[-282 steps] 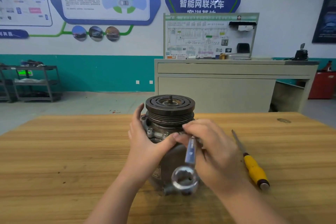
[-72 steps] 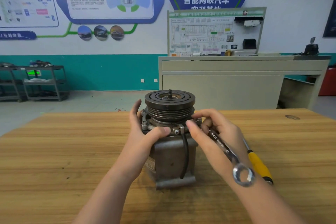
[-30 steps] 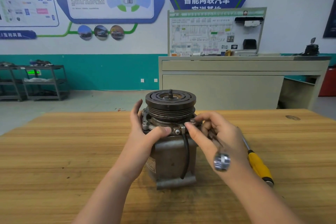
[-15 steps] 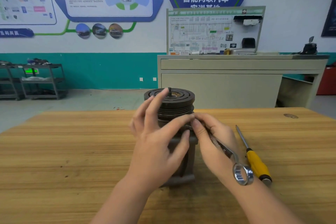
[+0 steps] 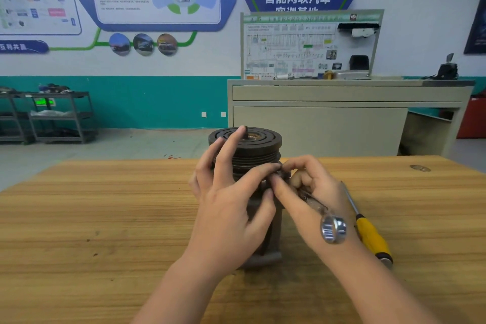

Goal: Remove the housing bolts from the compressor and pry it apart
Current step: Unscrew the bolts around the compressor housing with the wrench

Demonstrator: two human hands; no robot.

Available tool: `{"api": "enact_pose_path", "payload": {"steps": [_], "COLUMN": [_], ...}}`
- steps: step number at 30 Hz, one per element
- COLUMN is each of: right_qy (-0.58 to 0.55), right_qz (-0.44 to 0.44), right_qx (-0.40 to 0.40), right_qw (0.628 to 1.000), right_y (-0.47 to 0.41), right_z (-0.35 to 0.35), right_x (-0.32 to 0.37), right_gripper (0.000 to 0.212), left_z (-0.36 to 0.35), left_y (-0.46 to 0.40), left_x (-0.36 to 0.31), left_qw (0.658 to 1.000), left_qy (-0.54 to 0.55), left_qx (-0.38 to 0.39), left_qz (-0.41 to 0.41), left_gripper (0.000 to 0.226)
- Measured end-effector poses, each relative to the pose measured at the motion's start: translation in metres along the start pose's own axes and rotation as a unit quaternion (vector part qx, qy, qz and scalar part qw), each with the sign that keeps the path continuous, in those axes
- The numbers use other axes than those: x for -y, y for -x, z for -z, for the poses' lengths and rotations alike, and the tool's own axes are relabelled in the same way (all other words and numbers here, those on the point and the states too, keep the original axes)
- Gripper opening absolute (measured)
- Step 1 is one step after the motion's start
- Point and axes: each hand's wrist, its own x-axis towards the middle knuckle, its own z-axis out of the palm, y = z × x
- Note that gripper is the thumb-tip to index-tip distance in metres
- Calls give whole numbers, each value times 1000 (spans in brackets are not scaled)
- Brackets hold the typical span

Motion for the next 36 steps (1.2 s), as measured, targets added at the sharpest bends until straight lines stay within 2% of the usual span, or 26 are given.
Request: {"api": "enact_pose_path", "payload": {"steps": [5, 9, 12, 15, 19, 23, 27, 29, 32, 36], "right_qy": [-8, -14, 3, -5, 9, 9, -2, -25, -14, 1], "right_qz": [18, 0, 19, 9, 17, -6, 22, 42, 85, 127], "right_qx": [-19, -19, -17, -16, -16, -14, -27, -41, -38, -8], "right_qw": [1000, 1000, 1000, 1000, 1000, 1000, 999, 998, 996, 992], "right_y": [0, -2, 0, -1, -2, -2, -1, -2, -2, -2], "right_z": [0, 1, 0, 1, 1, 3, 1, 3, 8, 11], "right_x": [0, -2, 1, 0, 0, -4, 0, 4, 8, 11], "right_gripper": [6, 15, 7, 12, 3, 9, 4, 1, 11, 9], "left_z": [0, -1, 0, 0, -1, -2, -2, 1, 6, 12], "left_y": [0, 0, 0, 0, 0, 0, -2, -5, -9, -10], "left_x": [1, 0, -1, -1, -1, 0, -2, -4, -5, -6], "left_qw": [1000, 1000, 1000, 1000, 1000, 1000, 1000, 999, 996, 992], "left_qy": [3, -1, 5, 5, 3, -2, 7, 21, 16, 31], "left_qx": [4, 2, 7, 3, 3, -5, -25, -45, -74, -51], "left_qz": [3, 6, 10, 14, 11, 10, 5, -7, -52, -113], "left_gripper": [34, 34, 33, 33, 33, 33, 33, 32, 31, 41]}}
